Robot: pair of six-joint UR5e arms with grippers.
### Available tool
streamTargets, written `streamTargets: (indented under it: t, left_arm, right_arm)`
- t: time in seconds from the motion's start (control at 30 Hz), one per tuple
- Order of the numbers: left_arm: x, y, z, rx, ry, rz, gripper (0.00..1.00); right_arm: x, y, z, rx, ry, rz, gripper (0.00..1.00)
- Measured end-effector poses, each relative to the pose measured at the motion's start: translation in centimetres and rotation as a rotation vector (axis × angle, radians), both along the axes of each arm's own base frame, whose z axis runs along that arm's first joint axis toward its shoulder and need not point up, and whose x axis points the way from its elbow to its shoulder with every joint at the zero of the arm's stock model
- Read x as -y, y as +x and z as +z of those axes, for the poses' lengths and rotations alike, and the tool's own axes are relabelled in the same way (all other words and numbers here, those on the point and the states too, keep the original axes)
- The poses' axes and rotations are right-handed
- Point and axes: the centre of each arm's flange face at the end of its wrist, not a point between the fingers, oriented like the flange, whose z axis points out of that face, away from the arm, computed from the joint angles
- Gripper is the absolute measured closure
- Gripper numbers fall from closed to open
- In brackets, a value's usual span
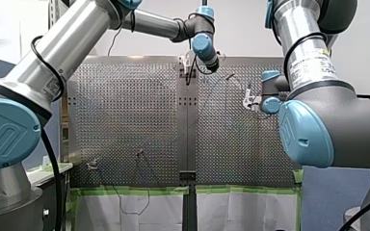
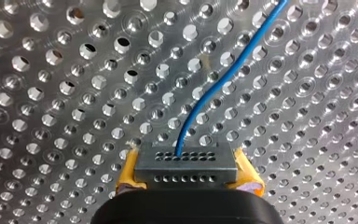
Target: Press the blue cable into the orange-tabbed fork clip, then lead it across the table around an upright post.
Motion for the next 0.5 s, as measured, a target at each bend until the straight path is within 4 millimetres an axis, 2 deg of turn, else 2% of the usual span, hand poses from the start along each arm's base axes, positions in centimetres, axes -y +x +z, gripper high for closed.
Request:
streamTargets:
  t: [0.23, 0.5]
  left_arm:
    - [0.0, -0.6, 0.3, 0.016, 0.033, 0.036, 0.01]
    - [0.9, -1.4, 0.3, 0.03, 0.064, -0.019, 0.01]
  right_arm:
    - [-0.1, 0.1, 0.0, 0.0, 0.0, 0.003, 1.0]
    - [-0.1, 0.2, 0.0, 0.0, 0.0, 0.004, 1.0]
